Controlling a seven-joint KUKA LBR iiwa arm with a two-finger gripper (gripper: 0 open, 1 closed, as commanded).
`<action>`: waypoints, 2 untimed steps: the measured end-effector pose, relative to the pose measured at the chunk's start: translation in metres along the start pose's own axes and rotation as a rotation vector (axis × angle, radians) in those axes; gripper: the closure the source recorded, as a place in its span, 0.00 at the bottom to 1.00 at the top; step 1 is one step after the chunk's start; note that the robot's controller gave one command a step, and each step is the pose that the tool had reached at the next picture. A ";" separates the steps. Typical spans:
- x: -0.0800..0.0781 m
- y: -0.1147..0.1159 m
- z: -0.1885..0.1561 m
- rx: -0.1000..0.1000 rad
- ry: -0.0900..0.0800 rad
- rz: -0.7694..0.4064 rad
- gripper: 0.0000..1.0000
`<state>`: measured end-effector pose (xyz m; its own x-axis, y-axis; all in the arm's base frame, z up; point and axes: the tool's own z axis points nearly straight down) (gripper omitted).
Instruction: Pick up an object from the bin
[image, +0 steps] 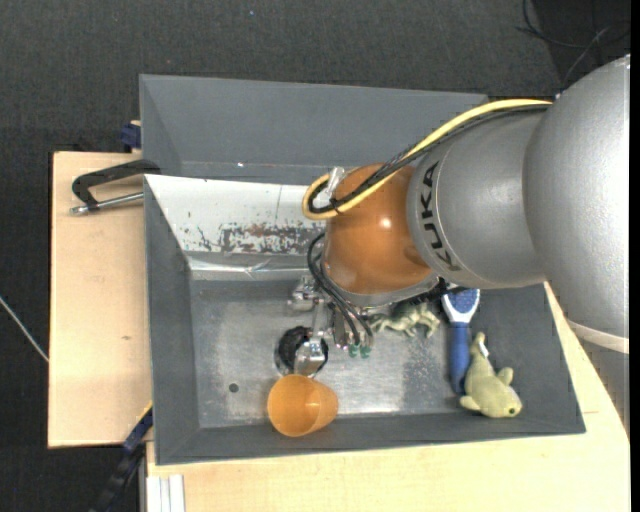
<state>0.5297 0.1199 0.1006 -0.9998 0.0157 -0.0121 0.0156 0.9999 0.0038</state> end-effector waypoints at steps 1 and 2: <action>0.001 -0.001 0.003 0.001 0.004 0.001 1.00; 0.004 -0.032 -0.090 0.001 0.002 -0.394 1.00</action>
Offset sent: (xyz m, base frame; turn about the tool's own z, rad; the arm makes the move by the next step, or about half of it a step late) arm 0.0000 0.0000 0.0000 0.0000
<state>0.5238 0.0879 0.1905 -0.9293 -0.3690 -0.0108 -0.3690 0.9294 -0.0020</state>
